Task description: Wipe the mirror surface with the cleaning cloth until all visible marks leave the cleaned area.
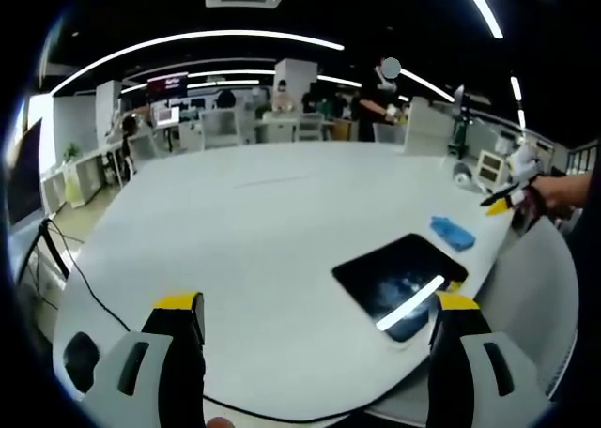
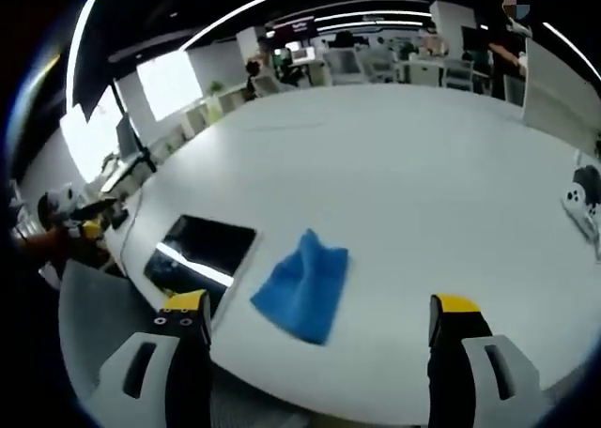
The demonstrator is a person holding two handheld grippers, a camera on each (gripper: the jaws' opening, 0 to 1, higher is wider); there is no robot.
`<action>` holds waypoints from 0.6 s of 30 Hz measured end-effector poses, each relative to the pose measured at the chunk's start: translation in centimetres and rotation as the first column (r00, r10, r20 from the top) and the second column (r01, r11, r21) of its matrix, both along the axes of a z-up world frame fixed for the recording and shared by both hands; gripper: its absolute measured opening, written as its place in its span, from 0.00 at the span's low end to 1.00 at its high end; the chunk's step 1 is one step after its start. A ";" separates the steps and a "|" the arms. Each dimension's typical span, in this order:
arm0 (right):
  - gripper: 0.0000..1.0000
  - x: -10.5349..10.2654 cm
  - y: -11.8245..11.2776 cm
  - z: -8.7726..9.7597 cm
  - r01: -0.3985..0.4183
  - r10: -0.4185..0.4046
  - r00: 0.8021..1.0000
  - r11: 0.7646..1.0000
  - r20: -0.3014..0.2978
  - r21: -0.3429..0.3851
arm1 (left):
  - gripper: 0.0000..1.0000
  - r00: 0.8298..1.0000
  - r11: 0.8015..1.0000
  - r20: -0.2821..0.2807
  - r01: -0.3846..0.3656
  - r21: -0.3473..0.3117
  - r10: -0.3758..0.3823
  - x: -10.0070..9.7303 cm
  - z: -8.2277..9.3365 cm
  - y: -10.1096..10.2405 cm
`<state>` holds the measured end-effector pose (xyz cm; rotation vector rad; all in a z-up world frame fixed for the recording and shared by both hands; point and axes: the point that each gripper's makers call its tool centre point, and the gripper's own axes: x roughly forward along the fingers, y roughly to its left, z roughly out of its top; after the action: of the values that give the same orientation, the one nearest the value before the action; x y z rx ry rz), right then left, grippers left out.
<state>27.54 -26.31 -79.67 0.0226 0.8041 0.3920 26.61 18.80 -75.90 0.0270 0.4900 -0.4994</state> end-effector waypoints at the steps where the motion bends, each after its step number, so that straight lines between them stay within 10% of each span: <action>1: 0.96 0.1 -0.1 0.1 -0.003 0.003 1.000 1.000 -0.008 -0.011 | 1.00 1.000 1.000 -0.001 0.001 0.000 -0.001 0.1 -0.1 0.0; 18: 0.87 1.9 1.8 3.5 -0.023 0.023 1.000 1.000 0.001 0.003 | 1.00 1.000 1.000 0.008 -0.008 -0.010 0.008 0.1 -0.3 0.4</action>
<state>29.48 -24.47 -76.12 0.0163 0.8031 0.4151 26.72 19.20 -76.16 0.0179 0.4795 -0.4935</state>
